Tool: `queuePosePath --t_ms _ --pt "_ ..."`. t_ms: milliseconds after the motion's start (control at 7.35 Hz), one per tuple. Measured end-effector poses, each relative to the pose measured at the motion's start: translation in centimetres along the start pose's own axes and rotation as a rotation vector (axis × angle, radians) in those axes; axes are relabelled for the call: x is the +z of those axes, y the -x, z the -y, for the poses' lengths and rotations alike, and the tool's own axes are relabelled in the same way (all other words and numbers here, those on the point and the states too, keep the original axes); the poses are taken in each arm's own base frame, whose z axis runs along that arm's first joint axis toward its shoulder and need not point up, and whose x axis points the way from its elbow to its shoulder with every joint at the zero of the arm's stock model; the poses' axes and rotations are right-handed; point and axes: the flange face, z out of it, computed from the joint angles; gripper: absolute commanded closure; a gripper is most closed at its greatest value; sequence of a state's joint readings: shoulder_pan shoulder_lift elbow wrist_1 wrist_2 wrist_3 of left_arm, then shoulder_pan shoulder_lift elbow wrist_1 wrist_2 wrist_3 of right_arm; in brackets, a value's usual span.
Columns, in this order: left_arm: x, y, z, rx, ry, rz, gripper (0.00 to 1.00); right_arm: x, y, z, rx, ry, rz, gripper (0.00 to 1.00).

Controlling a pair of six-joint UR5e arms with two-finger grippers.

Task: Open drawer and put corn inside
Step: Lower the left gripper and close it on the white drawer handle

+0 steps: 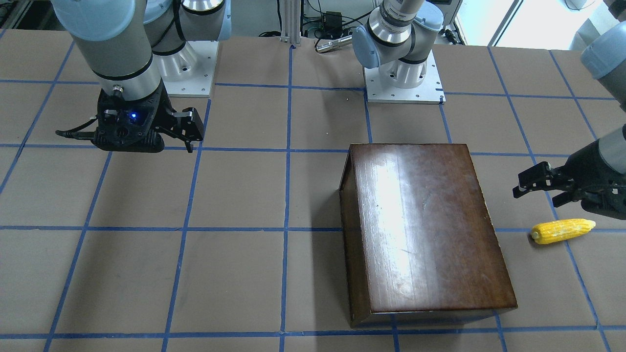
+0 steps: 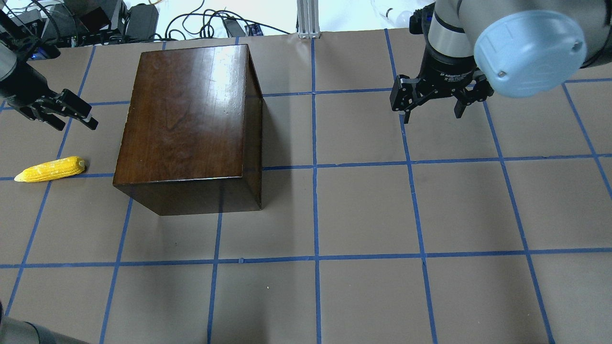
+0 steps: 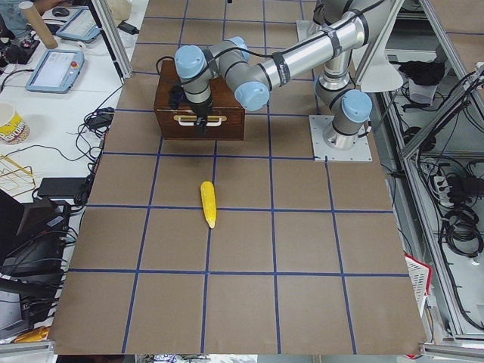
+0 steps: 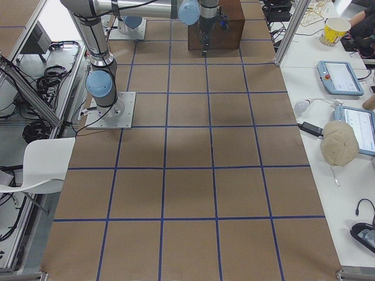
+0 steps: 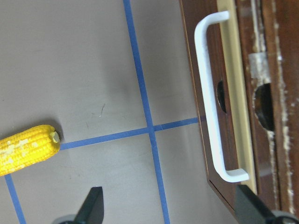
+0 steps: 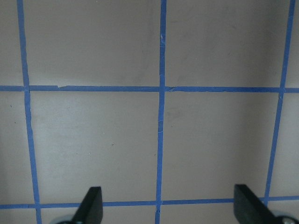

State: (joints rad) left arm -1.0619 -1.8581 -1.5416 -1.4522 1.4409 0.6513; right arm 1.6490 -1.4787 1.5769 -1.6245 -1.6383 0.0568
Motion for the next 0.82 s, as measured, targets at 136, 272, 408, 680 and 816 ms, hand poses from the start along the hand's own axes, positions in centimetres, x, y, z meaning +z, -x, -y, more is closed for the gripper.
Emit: queuePosePath --t_ms 136,272,408,680,816 --pt "1.0 0.6 0.2 -0.007 0.006 -0.021 0.0 0.0 0.0 0.0 0.0 0.0 0.0 0.0" --pt "1.7 0.9 0.4 -0.009 0.01 -0.034 0.0 0.0 0.0 0.0 0.0 0.0 0.0 0.0" --pt "2.1 1.0 0.6 -0.01 0.007 -0.048 0.0 0.0 0.0 0.0 0.0 0.0 0.0 0.0" --pt "2.3 1.0 0.7 -0.009 0.002 -0.062 0.0 0.0 0.0 0.0 0.0 0.0 0.0 0.0" --pt "2.5 1.1 0.8 -0.008 0.0 -0.07 0.0 0.0 0.0 0.0 0.0 0.0 0.0 0.0"
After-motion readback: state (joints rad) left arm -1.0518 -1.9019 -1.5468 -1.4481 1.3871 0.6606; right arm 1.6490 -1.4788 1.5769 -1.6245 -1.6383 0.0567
